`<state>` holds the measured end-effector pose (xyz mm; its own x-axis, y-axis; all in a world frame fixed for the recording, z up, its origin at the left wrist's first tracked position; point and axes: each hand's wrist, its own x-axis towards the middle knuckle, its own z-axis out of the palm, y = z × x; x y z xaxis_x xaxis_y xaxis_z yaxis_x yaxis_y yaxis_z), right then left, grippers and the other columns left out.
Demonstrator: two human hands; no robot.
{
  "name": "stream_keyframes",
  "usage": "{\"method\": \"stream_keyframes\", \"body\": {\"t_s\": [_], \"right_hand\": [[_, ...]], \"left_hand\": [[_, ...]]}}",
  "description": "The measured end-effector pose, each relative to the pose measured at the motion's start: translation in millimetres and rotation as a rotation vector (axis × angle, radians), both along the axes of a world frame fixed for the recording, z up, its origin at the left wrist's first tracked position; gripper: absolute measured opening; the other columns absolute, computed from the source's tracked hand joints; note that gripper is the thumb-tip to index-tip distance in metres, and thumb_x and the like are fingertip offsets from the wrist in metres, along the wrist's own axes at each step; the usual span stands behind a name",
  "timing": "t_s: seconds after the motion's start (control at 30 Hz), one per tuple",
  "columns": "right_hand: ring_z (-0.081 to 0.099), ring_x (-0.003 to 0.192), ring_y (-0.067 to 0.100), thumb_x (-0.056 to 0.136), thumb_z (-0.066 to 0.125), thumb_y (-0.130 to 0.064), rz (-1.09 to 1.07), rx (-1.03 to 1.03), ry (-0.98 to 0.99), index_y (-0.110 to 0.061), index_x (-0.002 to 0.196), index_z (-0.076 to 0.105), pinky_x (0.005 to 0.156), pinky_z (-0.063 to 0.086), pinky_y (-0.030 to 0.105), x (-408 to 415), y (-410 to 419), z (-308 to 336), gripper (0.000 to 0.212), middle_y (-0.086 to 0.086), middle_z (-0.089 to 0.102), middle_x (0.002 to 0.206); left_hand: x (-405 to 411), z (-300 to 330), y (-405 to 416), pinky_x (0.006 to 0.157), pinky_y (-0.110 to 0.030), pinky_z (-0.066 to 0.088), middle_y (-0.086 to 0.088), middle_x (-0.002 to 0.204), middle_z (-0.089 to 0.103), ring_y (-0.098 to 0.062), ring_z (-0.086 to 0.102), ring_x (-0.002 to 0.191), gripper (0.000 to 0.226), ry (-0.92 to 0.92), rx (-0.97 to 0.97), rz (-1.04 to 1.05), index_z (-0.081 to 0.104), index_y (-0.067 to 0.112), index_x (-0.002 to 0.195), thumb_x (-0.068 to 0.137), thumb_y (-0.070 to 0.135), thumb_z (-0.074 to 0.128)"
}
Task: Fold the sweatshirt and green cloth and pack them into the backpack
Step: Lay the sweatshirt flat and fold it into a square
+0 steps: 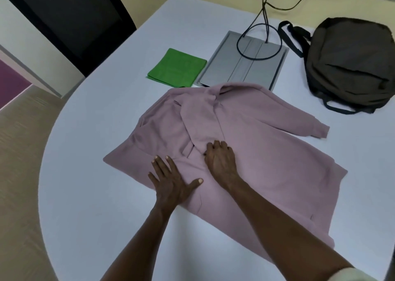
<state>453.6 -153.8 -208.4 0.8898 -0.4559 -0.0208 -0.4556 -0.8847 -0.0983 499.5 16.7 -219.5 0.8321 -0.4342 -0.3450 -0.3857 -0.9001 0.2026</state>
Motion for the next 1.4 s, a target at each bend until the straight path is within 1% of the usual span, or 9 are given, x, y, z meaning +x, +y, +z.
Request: {"method": "stream_keyframes", "body": {"t_s": [0.2, 0.37, 0.63, 0.77, 1.03, 1.13, 1.27, 1.33, 1.4], "right_hand": [[0.064, 0.091, 0.044, 0.095, 0.052, -0.015, -0.398, 0.476, -0.477, 0.001, 0.109, 0.055, 0.074, 0.046, 0.044, 31, -56, 66, 0.022, 0.028, 0.068, 0.099], [0.063, 0.086, 0.016, 0.078, 0.073, -0.027, -0.436, 0.832, -0.56, -0.016, 0.115, 0.053, 0.063, 0.055, 0.031, 45, -117, 167, 0.043, 0.001, 0.063, 0.105], [0.061, 0.087, 0.013, 0.072, 0.071, -0.021, -0.334, 0.525, -0.773, -0.015, 0.107, 0.07, 0.07, 0.05, 0.025, 52, -190, 264, 0.036, -0.004, 0.066, 0.097], [0.057, 0.085, 0.008, 0.076, 0.068, -0.021, -0.341, 0.341, -0.884, -0.011, 0.102, 0.07, 0.057, 0.035, 0.002, 54, -211, 277, 0.028, -0.003, 0.065, 0.096], [0.059, 0.084, 0.006, 0.079, 0.064, -0.022, -0.228, 0.368, -0.863, -0.008, 0.098, 0.072, 0.061, 0.038, 0.002, 80, -199, 301, 0.025, 0.002, 0.071, 0.096], [0.064, 0.081, 0.004, 0.075, 0.064, -0.028, -0.136, 0.428, -0.787, -0.017, 0.094, 0.077, 0.067, 0.051, 0.013, 78, -166, 321, 0.026, -0.006, 0.071, 0.087], [0.059, 0.077, -0.017, 0.076, 0.071, -0.015, 0.149, 0.534, -0.512, -0.02, 0.098, 0.078, 0.072, 0.046, 0.007, 36, -109, 324, 0.023, -0.009, 0.071, 0.091], [0.059, 0.082, -0.018, 0.077, 0.076, -0.012, 0.242, 0.573, -0.359, -0.021, 0.102, 0.077, 0.077, 0.043, 0.007, 5, -91, 304, 0.027, -0.01, 0.072, 0.098], [0.065, 0.093, -0.008, 0.076, 0.08, -0.011, 0.28, 0.657, -0.272, -0.023, 0.104, 0.077, 0.083, 0.05, 0.019, -30, -77, 279, 0.03, -0.011, 0.075, 0.103]], "left_hand": [[-3, -4, 2, 0.102, -0.072, 0.031, -0.036, 0.157, 0.014, -0.057, 0.022, 0.142, 0.129, -0.072, -0.05, -0.033, 0.016, 0.005, 0.157, 0.069, 0.099, 0.022], [-6, -3, 7, 0.106, -0.072, 0.025, -0.024, 0.164, 0.001, -0.049, 0.011, 0.148, 0.121, -0.104, -0.044, -0.069, 0.009, 0.013, 0.159, 0.073, 0.096, 0.023], [0, -2, 6, 0.106, -0.076, 0.023, -0.026, 0.163, -0.002, -0.054, 0.008, 0.146, 0.116, -0.037, -0.008, -0.097, 0.007, 0.027, 0.159, 0.069, 0.1, 0.019], [7, 4, 6, 0.112, -0.073, 0.01, -0.021, 0.161, -0.023, -0.051, -0.011, 0.147, 0.126, 0.031, 0.032, -0.126, -0.007, 0.036, 0.157, 0.051, 0.105, 0.001], [11, 16, 5, 0.11, -0.074, 0.008, -0.021, 0.159, -0.029, -0.052, -0.016, 0.146, 0.132, 0.113, 0.095, -0.179, -0.013, 0.04, 0.155, 0.041, 0.106, -0.004], [15, 16, 2, 0.11, -0.072, 0.012, -0.028, 0.161, -0.014, -0.051, -0.006, 0.148, 0.119, 0.086, 0.138, -0.181, 0.001, 0.033, 0.158, 0.061, 0.101, 0.015], [22, 25, -9, 0.088, -0.044, 0.049, -0.023, 0.113, 0.065, -0.04, 0.061, 0.106, 0.078, -0.179, -0.365, -0.121, 0.069, 0.007, 0.102, 0.097, 0.069, 0.022], [27, 47, -19, 0.073, -0.033, 0.046, -0.012, 0.081, 0.066, -0.028, 0.063, 0.079, 0.068, 0.095, -0.754, 0.158, 0.062, 0.005, 0.077, 0.102, 0.058, 0.027], [33, 72, -36, 0.076, -0.031, 0.046, -0.009, 0.085, 0.063, -0.023, 0.061, 0.082, 0.061, 0.56, -1.005, 0.487, 0.06, 0.011, 0.087, 0.1, 0.061, 0.029]]}}
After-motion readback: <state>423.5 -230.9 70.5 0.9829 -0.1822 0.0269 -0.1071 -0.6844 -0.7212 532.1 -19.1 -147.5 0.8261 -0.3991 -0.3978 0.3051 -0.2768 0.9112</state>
